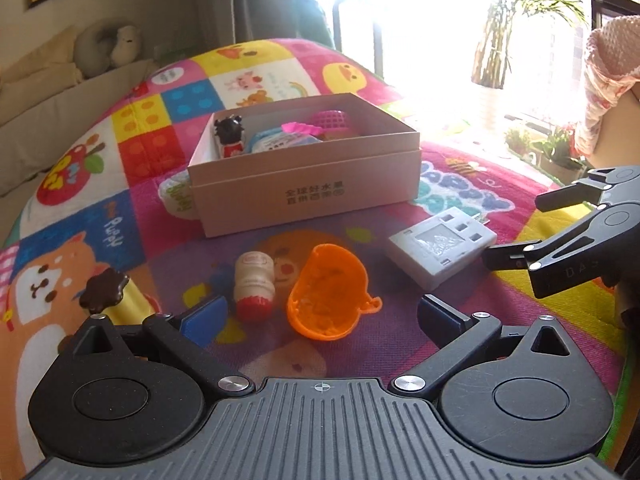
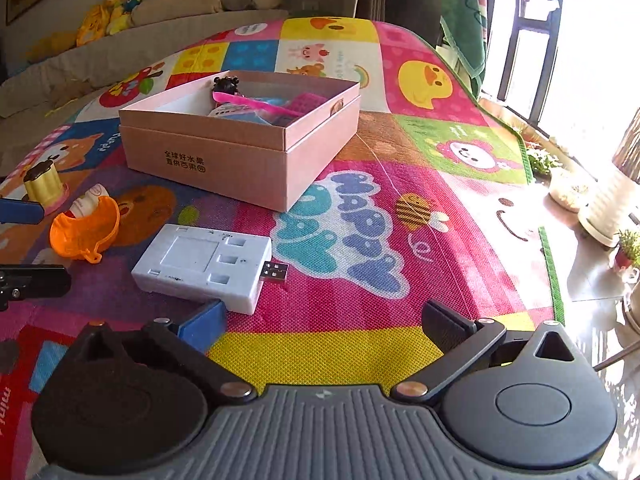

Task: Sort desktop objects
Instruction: 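Reach left gripper to orange duck mold and close on it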

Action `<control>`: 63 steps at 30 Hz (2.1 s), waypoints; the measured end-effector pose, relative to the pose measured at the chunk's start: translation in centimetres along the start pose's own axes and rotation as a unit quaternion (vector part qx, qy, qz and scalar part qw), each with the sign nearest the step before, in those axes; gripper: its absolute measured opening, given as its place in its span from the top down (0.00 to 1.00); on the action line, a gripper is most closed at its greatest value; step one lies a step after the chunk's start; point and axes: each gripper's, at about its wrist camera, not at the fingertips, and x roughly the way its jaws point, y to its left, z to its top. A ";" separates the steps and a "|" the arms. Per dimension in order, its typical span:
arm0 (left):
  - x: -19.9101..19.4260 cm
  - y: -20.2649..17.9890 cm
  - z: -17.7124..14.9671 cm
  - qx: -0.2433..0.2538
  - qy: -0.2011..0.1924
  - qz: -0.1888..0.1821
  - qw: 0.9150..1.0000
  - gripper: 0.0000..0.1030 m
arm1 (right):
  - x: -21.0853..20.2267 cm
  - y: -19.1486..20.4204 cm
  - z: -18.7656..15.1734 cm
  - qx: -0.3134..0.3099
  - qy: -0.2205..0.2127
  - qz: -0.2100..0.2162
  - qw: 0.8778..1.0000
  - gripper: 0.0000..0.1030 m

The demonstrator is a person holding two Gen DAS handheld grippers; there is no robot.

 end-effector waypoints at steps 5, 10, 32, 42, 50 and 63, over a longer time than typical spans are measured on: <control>1.1 0.5 0.2 0.009 0.014 0.046 0.999 0.00 | -0.1 0.3 0.0 -0.004 -0.005 -0.005 1.000 0.00; 0.6 2.7 -0.4 -0.003 0.024 0.080 0.996 0.00 | 0.0 0.2 0.0 0.001 -0.003 -0.002 1.000 0.00; 1.9 1.7 0.4 -0.059 0.049 0.056 0.995 0.00 | 0.0 0.0 -0.1 0.011 -0.004 -0.005 1.000 0.00; 0.2 4.9 -0.9 -0.070 0.052 0.077 0.993 0.00 | 0.0 -0.1 -0.1 0.011 -0.004 -0.005 1.000 0.00; 0.0 3.0 0.0 -0.087 0.032 -0.003 0.996 0.00 | -0.1 -0.1 -0.1 0.011 -0.004 -0.005 1.000 0.00; 0.7 3.0 0.3 -0.103 0.031 0.035 0.994 0.35 | -0.4 -0.1 -0.2 0.010 -0.014 -0.009 1.000 0.00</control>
